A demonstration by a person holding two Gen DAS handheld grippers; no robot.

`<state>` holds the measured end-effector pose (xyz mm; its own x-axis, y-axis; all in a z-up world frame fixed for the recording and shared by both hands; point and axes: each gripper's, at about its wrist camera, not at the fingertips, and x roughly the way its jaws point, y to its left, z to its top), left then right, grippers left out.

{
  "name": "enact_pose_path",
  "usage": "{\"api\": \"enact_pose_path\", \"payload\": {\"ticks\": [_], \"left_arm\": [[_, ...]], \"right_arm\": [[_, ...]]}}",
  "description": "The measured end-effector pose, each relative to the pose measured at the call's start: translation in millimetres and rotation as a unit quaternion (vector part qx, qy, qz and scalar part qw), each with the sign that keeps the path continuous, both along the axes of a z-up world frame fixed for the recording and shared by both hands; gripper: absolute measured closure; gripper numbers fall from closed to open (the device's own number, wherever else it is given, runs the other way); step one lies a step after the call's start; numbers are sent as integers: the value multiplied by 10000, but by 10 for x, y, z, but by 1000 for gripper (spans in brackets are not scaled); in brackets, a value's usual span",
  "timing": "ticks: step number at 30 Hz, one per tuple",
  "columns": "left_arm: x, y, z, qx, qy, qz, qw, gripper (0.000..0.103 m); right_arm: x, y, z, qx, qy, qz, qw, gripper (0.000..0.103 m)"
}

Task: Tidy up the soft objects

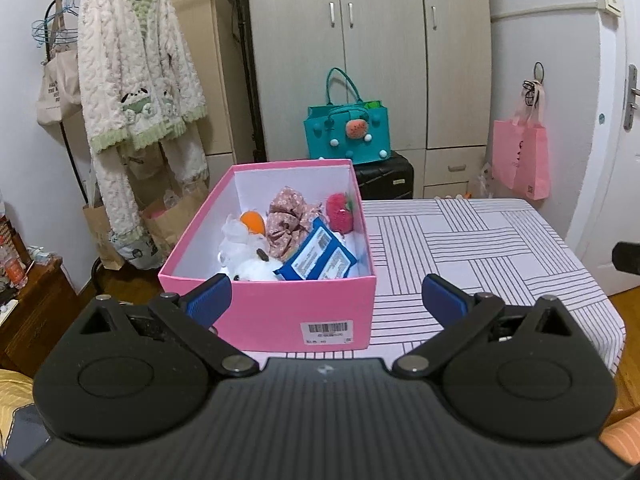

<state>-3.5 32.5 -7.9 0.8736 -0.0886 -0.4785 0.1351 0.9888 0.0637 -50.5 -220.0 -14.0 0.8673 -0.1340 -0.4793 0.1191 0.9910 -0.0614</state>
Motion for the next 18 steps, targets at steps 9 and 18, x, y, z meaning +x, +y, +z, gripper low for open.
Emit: {"api": "enact_pose_path", "payload": {"ticks": [9,18], "left_arm": [[82,-8,-41,-73,148,-59,9998,0],[65,-32,-46,17,106,-89,9999,0]], "right_arm": [[72,-4,-72,-20,115,-22,9999,0],[133,-36,-110,-12,163,-68,9998,0]]}}
